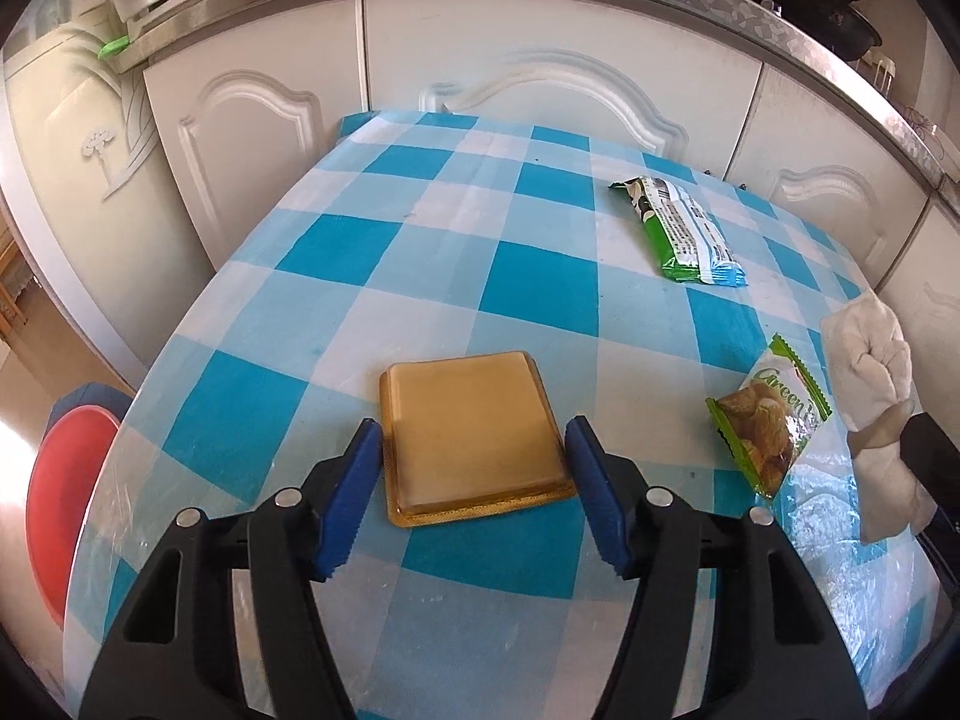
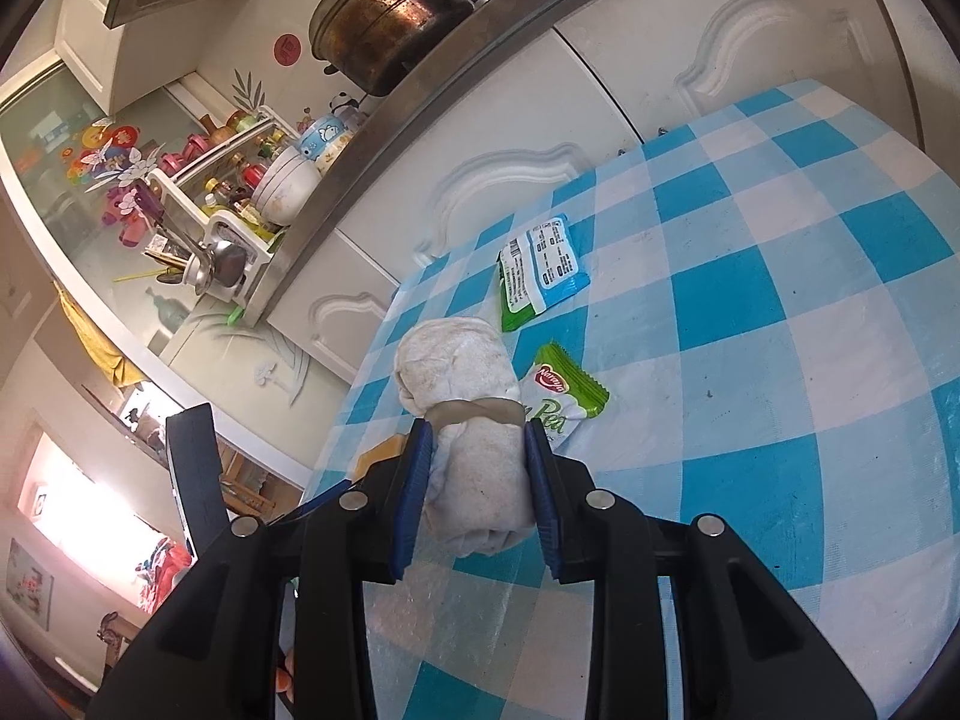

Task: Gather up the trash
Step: 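Close the right tool on the cloth bundle while the left tool grasps the tan square box, then carry the tan box and cloth bundle over to the red bucket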

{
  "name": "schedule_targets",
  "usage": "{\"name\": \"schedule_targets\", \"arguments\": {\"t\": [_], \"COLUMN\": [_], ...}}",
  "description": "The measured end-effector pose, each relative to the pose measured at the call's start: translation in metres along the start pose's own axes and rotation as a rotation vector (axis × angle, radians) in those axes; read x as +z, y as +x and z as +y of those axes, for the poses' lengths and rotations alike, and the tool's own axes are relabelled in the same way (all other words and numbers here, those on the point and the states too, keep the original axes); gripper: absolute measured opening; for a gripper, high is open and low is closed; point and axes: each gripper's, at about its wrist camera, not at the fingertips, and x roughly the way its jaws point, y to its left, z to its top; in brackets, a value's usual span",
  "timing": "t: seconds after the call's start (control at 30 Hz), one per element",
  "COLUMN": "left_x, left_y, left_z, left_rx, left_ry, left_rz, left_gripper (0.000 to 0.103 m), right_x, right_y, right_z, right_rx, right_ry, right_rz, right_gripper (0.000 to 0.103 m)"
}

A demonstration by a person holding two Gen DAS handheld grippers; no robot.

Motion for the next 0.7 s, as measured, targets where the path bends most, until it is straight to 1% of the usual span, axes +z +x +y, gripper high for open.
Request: {"name": "schedule_targets", "arguments": {"t": [0.17,0.37,0.57,0.7], "left_x": [-0.005,-0.012,-0.018,-0.023], "left_y": [-0.013,-0.031,-0.05,-0.059], "left_z": [0.019,0.04,0.065,0.086], "left_rx": [-0.025,-0.053,-0.061,-0.054], "left_ry": [-0.018,-0.021,-0.034,-0.046], "left_rz": [-0.004,-0.014,-0.026,-0.032], "left_gripper": [0.063,0.063,0.063,0.063], "right_x": [-0.004,-0.012,-0.023,-0.03], "right_y": [0.007,0.019,0.03,0.037], "right_z": [0.007,0.019,0.039,0.053], "right_rx": [0.017,0.069,0.092,0.109], "right_ry": [-0.008,-0.007,-0.037,-0.056], "right_rz": [0.022,0.056,0.095,0.12], "right_gripper": [0.033,0.033,0.033,0.033]}}
